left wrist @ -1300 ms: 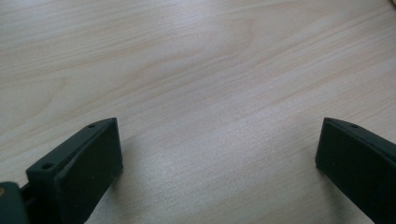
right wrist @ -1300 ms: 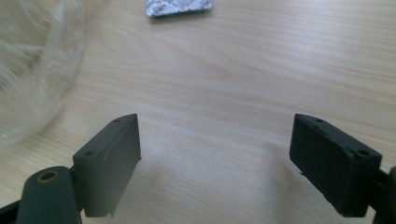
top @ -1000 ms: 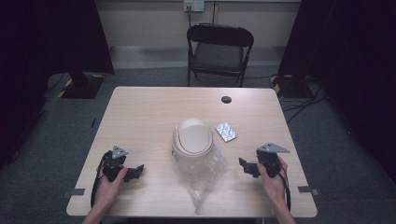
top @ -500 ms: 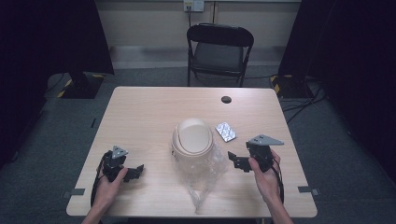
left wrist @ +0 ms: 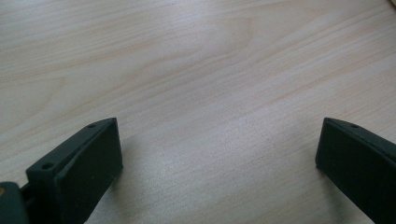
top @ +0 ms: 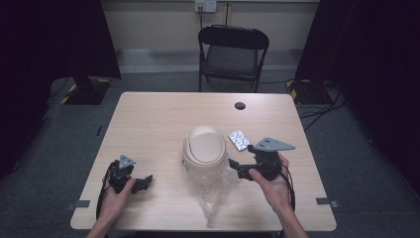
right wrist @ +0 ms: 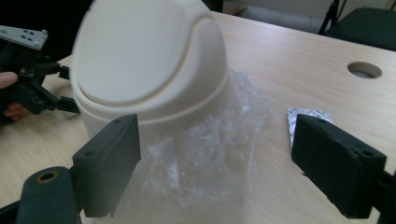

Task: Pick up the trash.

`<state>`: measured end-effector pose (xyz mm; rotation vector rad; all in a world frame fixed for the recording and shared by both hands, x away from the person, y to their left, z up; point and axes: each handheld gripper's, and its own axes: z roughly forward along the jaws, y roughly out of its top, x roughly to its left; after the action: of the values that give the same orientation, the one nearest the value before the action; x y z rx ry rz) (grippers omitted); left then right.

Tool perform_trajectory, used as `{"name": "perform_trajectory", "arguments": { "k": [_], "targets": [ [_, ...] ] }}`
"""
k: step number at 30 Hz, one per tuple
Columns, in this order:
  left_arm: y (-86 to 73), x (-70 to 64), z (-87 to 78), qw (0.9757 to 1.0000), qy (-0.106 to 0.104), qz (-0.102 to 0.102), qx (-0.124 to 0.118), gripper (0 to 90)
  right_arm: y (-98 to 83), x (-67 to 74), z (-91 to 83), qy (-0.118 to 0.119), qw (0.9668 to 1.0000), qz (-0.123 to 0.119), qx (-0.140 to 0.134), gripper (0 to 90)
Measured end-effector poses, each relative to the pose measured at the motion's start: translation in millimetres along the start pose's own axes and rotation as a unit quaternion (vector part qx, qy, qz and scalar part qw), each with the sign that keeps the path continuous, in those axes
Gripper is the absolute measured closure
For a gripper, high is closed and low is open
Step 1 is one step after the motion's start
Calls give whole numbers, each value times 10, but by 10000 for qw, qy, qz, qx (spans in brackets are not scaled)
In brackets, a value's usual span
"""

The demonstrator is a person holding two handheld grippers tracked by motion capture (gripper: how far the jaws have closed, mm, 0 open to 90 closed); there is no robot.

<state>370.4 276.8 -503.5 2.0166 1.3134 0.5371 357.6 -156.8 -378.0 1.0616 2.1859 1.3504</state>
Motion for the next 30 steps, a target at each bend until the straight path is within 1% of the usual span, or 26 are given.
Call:
{"name": "perform_trajectory", "arguments": {
  "k": [1,2,3,4,5,7,8,9,10,11,13,14,15,18,19,24,27,29,30],
  "targets": [
    [0,0,0,10000,0,0,0,0,33,24,11,15,10000,-61,0,151],
    [0,0,0,10000,0,1,-1,0,33,24,11,15,10000,-61,0,151],
    [0,0,0,10000,0,-1,-2,0,99,60,31,143,9999,-74,-48,152],
    [0,0,0,10000,0,-1,-2,0,99,60,31,143,9999,-74,-48,152],
    [0,0,0,10000,0,0,-1,0,167,101,71,182,9997,-182,-32,152],
    [0,0,0,10000,1,1,0,0,221,114,128,235,9995,-192,-4,154],
    [0,0,0,10000,1,1,0,0,221,114,128,235,9995,-192,-4,154],
    [0,0,0,10000,0,0,-1,0,259,109,197,250,9995,-189,46,158],
    [0,0,0,10000,0,0,-1,0,259,109,197,250,9995,-189,46,158],
    [0,0,0,10000,0,-1,-1,0,281,100,264,242,9995,-187,111,160],
    [0,0,0,10000,1,-2,-1,0,288,85,323,240,9995,-160,160,164],
    [0,0,0,10000,1,-2,-1,0,288,85,323,240,9995,-160,160,164],
    [2,1,0,10000,1,4,4,0,289,72,367,238,9994,-162,215,165],
    [4,2,3,10000,-10,5,4,0,290,58,402,234,9993,-145,245,165],
    [4,2,2,10000,0,10,4,0,293,60,433,184,9993,-152,278,167],
    [4,2,3,10000,-5,9,5,0,296,62,510,150,9990,-229,362,168],
    [4,2,3,10000,0,10,3,0,283,24,588,173,9987,-202,427,145],
    [4,2,3,10000,-10,5,4,0,279,3,617,152,9986,-236,458,145],
    [4,2,3,10000,-10,5,4,0,277,-6,632,136,9985,-214,477,149]
  ]
}}
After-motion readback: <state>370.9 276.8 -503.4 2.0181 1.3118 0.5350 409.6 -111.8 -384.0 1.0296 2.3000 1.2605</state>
